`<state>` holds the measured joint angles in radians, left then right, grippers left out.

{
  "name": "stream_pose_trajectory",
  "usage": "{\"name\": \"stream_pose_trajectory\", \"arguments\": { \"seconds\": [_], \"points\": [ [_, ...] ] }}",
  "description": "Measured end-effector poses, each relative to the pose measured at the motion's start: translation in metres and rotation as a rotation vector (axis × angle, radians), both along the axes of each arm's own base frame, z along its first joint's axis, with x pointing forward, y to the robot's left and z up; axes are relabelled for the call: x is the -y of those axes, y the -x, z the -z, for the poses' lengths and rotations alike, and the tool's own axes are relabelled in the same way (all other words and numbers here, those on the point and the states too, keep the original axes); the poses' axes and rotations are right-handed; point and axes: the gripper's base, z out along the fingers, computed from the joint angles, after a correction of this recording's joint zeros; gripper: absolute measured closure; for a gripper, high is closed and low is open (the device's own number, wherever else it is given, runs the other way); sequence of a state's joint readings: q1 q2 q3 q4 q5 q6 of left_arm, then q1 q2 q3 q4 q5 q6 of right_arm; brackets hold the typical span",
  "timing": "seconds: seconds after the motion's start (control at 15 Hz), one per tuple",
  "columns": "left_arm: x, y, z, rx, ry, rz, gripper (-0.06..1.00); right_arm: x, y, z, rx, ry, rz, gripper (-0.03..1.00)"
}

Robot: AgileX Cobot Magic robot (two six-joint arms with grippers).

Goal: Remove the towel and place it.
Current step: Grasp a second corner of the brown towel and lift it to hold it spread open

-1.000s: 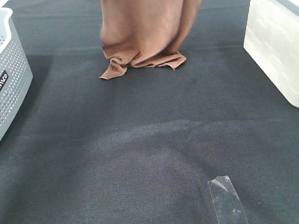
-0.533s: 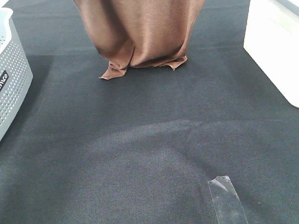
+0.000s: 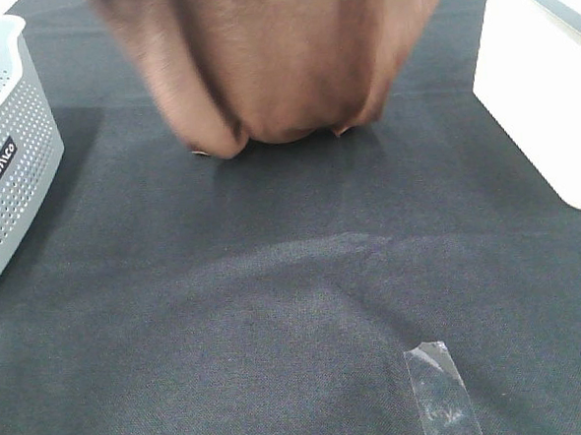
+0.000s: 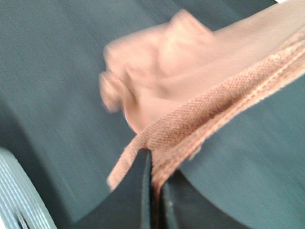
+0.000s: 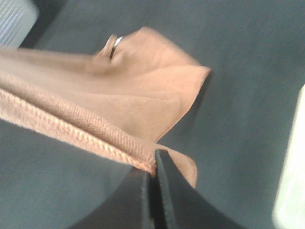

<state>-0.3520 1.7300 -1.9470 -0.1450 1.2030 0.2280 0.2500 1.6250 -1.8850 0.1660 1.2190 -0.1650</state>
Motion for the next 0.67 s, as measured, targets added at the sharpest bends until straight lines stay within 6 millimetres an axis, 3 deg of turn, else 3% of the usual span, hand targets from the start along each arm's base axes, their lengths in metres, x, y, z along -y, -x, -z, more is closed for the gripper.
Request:
{"name": "stream_pose_trajectory", "arguments": {
  "seconds": [0.13,0.33,0.67],
  "points": [
    [-0.009,0.036,-0.005,-0.019,0.027,0.013,0.94,0.005,0.035,0.0,-0.026,-0.03,-0.012,0.97],
    [-0.024,0.099,0.003,-0.076,0.1,0.03,0.94,0.013,0.087,-0.003,-0.048,-0.114,0.002,0.97],
    [-0.039,0.161,0.059,-0.238,0.158,0.024,0.94,0.02,0.143,0.029,-0.156,-0.164,0.009,0.97]
  ]
}}
